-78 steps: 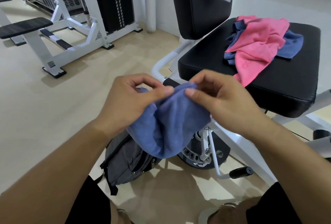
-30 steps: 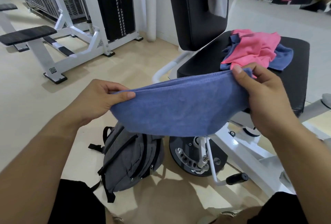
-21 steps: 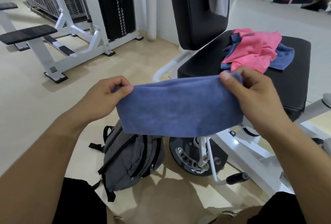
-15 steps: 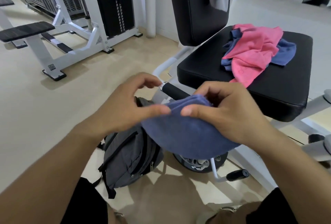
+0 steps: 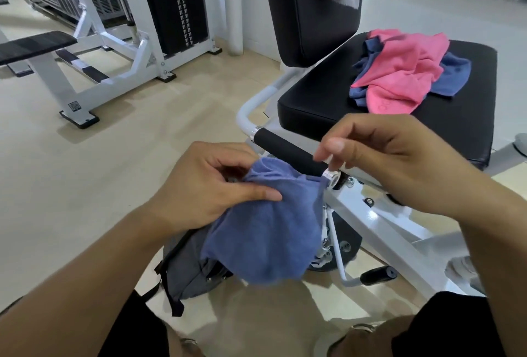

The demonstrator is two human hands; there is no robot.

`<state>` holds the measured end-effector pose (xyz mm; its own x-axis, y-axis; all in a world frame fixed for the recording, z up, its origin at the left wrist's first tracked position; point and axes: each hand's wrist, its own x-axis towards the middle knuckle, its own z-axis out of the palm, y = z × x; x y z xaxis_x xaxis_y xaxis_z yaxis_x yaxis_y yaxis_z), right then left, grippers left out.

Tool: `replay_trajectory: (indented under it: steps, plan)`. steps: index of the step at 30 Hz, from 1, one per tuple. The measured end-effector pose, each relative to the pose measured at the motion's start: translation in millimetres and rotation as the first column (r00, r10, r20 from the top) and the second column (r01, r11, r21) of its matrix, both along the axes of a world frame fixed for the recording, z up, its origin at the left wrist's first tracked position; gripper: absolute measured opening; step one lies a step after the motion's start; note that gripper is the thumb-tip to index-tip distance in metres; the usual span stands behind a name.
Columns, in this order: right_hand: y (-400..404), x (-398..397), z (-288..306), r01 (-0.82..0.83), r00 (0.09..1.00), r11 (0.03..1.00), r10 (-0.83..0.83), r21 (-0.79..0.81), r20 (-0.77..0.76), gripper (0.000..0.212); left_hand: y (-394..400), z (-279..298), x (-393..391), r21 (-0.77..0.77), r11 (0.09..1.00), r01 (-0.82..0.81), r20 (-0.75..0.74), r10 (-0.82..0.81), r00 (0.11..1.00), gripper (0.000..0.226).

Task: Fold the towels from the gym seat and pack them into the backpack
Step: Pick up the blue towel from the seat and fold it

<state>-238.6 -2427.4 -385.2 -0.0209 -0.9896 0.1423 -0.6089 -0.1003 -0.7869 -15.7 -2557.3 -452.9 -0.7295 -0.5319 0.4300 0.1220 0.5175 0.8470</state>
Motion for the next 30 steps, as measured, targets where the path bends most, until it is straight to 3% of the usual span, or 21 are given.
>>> replay_trajectory:
  steps: [2,5,8,13,17,20,25,30]
  plan:
    - [-0.7,1.6,-3.3,-0.031,0.999,0.999,0.031,0.042,-0.016,0.023,-3.2,0.6,1.7,-0.060,0.998,-0.016,-0.011,0.016,1.000,0.035]
    - [-3.4,5.6,-11.2,-0.052,0.993,0.997,0.058,0.065,-0.099,0.010,-10.1,0.1,5.1,-0.074,0.997,-0.020,-0.040,0.017,0.999,0.036]
    - [-7.2,9.6,-18.5,-0.054,0.974,0.998,0.043,-0.044,-0.223,0.011,-15.6,0.2,8.7,-0.074,0.997,-0.016,-0.029,0.014,0.999,0.032]
    - [-10.2,9.3,-23.2,-0.001,0.962,0.993,-0.031,-0.118,-0.271,0.007,-17.6,1.4,11.1,-0.074,0.997,0.019,-0.002,-0.019,1.000,0.026]
    - [-10.1,7.2,-23.1,-0.043,0.889,0.999,0.036,-0.007,-0.457,0.030,-17.4,-0.7,11.7,-0.077,0.997,0.019,0.012,-0.018,1.000,0.027]
    - [-7.8,10.9,-21.8,-0.086,0.875,0.990,0.130,0.114,-0.466,0.027,-16.7,0.4,13.1,-0.093,0.995,0.022,0.025,-0.019,0.999,0.022]
    - [-6.8,10.7,-20.1,-0.012,0.870,0.995,0.061,0.102,-0.489,0.020,-21.1,3.2,17.6,-0.077,0.997,-0.014,0.013,0.015,1.000,0.016]
    - [-2.0,9.3,-10.0,0.045,0.942,0.993,-0.007,0.106,-0.335,0.011,-25.4,6.5,20.7,-0.081,0.996,-0.045,-0.014,0.044,0.999,0.009]
